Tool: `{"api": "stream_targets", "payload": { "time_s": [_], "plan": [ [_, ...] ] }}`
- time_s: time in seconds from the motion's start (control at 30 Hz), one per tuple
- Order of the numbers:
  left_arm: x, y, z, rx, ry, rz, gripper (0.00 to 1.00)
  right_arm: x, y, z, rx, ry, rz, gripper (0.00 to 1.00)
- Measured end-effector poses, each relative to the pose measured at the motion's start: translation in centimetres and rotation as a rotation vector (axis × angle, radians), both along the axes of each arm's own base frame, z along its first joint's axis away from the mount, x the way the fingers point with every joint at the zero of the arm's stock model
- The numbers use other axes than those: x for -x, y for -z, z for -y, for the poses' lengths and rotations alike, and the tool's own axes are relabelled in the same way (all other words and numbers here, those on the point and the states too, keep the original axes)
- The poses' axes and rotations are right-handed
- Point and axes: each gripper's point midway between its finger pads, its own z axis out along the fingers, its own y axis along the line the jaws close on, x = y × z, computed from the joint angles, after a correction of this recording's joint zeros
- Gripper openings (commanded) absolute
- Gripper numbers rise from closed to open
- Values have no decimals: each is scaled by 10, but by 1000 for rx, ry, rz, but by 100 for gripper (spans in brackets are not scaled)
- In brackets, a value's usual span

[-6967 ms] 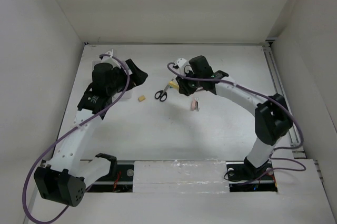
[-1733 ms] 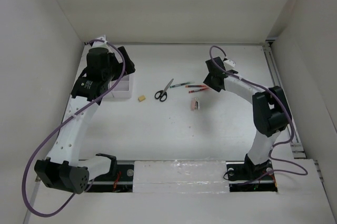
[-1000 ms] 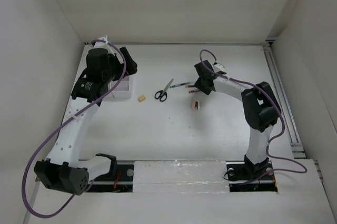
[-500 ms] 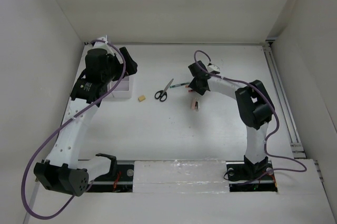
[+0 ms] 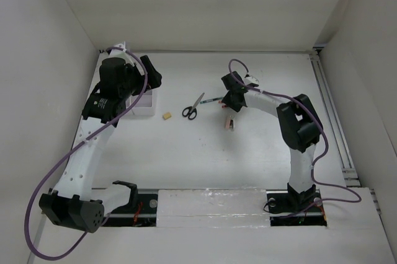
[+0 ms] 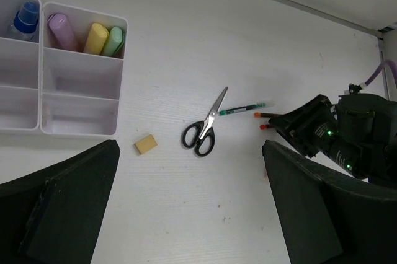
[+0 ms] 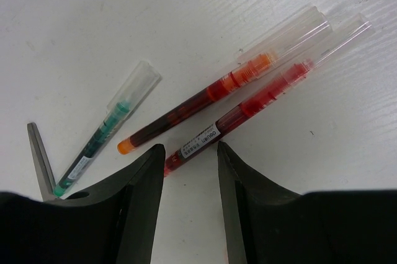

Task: Sort the stationery into containers
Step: Pick up the pen from the center of the board.

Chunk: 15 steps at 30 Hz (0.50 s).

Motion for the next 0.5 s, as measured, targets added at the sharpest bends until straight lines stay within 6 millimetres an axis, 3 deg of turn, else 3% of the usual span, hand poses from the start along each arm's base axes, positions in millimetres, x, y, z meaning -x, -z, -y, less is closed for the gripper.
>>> {"api": "stream_targets", "payload": {
  "time_s": [0.5],
  "plan": [
    [2,-4,-1,3,-1,11,100,19,4,7,27,38,-106,41]
  ]
}}
